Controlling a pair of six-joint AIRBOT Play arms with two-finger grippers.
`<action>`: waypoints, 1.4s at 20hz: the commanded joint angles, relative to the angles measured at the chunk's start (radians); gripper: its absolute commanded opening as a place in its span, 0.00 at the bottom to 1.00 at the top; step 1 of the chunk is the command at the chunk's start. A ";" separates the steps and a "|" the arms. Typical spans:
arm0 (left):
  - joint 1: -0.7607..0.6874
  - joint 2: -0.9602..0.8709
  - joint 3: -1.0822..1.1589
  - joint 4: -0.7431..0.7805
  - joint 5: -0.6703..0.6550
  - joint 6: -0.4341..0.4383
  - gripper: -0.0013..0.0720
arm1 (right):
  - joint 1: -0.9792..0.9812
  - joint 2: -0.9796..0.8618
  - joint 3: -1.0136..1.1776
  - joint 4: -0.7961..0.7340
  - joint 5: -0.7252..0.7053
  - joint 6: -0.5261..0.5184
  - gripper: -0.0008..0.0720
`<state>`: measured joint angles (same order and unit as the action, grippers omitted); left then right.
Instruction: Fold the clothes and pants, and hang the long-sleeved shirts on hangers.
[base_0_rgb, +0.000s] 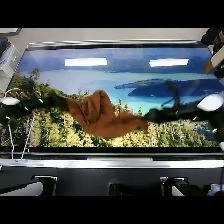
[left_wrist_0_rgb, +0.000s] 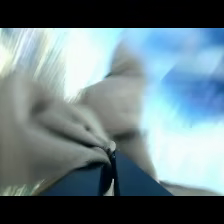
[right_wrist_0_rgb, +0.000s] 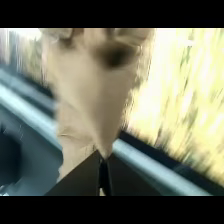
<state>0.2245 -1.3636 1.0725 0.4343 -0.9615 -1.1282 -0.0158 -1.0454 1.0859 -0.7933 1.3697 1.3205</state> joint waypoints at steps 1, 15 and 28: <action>0.085 0.102 0.349 0.019 -0.114 -0.086 0.04 | 0.001 0.002 0.434 -0.167 -0.012 0.035 0.05; 0.142 0.456 0.867 0.417 -0.181 -0.496 0.05 | 0.001 0.017 1.101 -0.378 -0.298 0.342 0.05; -0.150 -0.248 0.278 0.454 -0.084 -0.433 0.05 | 0.008 -0.860 0.660 0.027 -0.481 0.397 0.06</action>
<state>0.1188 -1.4559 1.4021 0.9241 -1.1427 -1.5913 -0.0124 -1.7256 1.7641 -0.9550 1.0332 1.7290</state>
